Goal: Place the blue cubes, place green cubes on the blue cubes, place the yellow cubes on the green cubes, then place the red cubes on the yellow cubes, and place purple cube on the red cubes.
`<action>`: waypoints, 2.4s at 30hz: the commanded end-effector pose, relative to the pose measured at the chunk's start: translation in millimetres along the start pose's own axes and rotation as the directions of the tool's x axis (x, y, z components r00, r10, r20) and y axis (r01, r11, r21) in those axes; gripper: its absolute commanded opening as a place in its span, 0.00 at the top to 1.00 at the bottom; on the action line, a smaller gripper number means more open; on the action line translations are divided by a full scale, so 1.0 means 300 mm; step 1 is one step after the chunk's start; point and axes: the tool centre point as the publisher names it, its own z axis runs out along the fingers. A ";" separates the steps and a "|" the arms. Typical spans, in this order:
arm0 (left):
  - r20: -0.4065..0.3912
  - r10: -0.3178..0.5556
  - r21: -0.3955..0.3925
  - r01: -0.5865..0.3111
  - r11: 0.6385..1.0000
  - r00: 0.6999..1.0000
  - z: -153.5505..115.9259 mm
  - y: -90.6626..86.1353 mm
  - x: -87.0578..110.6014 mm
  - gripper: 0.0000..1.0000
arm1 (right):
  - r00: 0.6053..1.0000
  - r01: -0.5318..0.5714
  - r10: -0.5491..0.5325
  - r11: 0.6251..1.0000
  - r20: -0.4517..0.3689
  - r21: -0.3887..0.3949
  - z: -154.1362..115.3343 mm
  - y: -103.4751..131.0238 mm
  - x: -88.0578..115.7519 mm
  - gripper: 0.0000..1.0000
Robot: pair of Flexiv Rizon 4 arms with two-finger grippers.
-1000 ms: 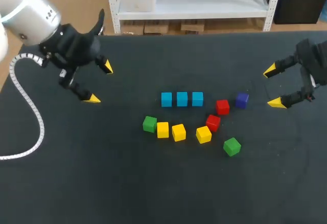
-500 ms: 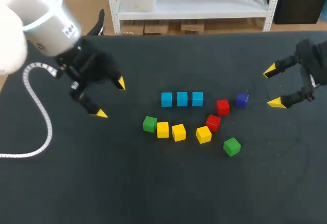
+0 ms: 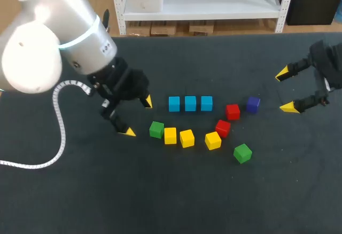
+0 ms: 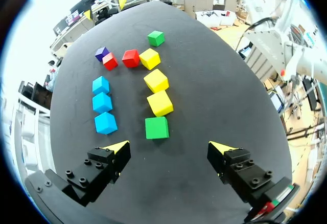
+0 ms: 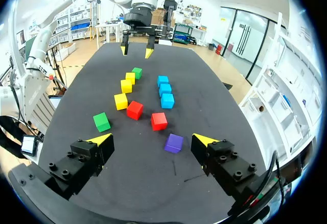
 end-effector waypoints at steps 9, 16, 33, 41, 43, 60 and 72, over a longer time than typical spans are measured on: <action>-0.044 -0.040 0.020 0.040 0.999 0.998 0.097 0.049 -0.007 0.00 | 1.000 0.001 -0.001 1.000 0.003 0.000 0.002 -0.002 0.002 0.00; -0.055 -0.043 0.026 0.045 0.999 0.998 0.116 0.042 -0.012 0.00 | 1.000 0.001 -0.001 1.000 0.003 0.000 0.002 -0.002 0.002 0.00; -0.076 -0.073 0.030 0.075 0.997 0.994 0.137 0.059 -0.011 0.01 | 1.000 0.001 -0.001 1.000 0.003 0.000 0.002 -0.002 0.002 0.00; -0.087 -0.075 0.037 0.079 0.996 0.993 0.149 0.074 -0.014 0.20 | 1.000 0.001 -0.001 1.000 0.003 0.000 0.002 -0.002 0.002 0.00; -0.091 -0.077 0.038 0.081 0.996 0.993 0.153 0.077 -0.012 0.30 | 1.000 0.001 -0.001 1.000 0.003 0.000 0.002 -0.002 0.002 0.00; -0.109 -0.125 0.027 0.129 0.991 0.986 0.115 0.053 -0.007 1.00 | 1.000 0.001 -0.001 1.000 0.003 0.000 0.002 -0.002 0.002 0.00; -0.091 -0.275 -0.059 0.271 0.961 0.957 -0.075 0.085 0.034 1.00 | 1.000 0.001 -0.001 1.000 0.003 0.000 0.002 -0.002 0.002 0.00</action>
